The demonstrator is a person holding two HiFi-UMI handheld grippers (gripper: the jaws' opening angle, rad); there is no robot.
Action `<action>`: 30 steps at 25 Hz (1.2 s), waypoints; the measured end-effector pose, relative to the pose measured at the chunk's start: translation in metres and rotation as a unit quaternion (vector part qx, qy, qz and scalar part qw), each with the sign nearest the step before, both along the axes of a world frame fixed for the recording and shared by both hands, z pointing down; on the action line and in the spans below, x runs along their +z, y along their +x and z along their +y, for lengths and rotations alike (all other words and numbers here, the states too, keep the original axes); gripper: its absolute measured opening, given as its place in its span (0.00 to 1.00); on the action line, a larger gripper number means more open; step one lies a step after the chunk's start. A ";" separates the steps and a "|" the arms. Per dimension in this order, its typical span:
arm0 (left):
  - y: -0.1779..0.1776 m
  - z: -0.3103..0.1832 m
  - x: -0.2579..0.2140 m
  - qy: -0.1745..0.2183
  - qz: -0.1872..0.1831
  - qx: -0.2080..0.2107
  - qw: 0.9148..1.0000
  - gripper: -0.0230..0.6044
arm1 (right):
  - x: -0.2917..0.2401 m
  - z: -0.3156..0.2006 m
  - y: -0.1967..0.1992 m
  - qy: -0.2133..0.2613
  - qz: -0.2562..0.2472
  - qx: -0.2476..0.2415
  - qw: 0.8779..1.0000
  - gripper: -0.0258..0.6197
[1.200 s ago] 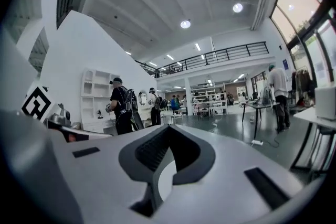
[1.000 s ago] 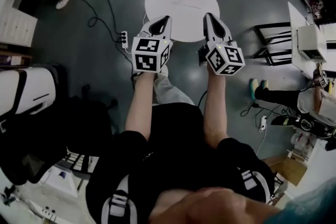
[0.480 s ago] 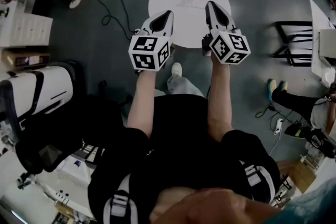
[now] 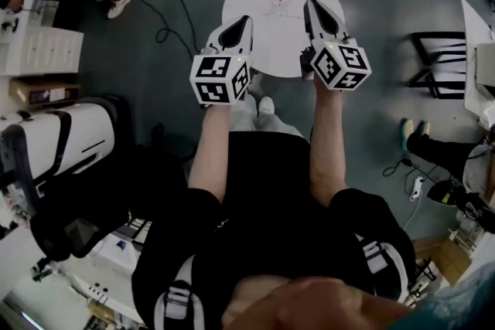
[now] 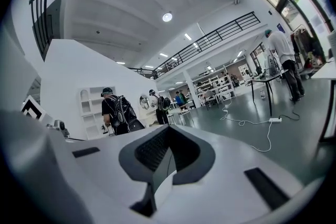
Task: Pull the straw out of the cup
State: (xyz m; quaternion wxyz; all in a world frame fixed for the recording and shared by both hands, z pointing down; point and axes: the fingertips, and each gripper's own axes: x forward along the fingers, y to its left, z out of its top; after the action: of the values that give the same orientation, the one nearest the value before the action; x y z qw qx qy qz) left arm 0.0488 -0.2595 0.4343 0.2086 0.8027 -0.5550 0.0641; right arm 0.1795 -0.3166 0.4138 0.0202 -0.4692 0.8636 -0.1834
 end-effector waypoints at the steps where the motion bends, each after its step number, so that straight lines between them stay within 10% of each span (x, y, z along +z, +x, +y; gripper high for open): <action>1: 0.000 -0.004 0.001 0.000 0.006 0.002 1.000 0.05 | 0.000 0.000 -0.002 0.000 0.007 0.000 1.000 0.07; 30: -0.021 -0.168 0.147 -0.158 0.068 0.088 0.981 0.05 | 0.146 -0.117 -0.054 -0.155 0.140 0.037 0.977 0.07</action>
State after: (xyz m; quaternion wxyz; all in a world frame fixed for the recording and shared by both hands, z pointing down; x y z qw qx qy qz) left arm 0.0281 -0.4278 0.5812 0.3634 0.8077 -0.4500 0.1146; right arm 0.1251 -0.4334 0.5593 -0.1666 -0.5191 0.8012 -0.2465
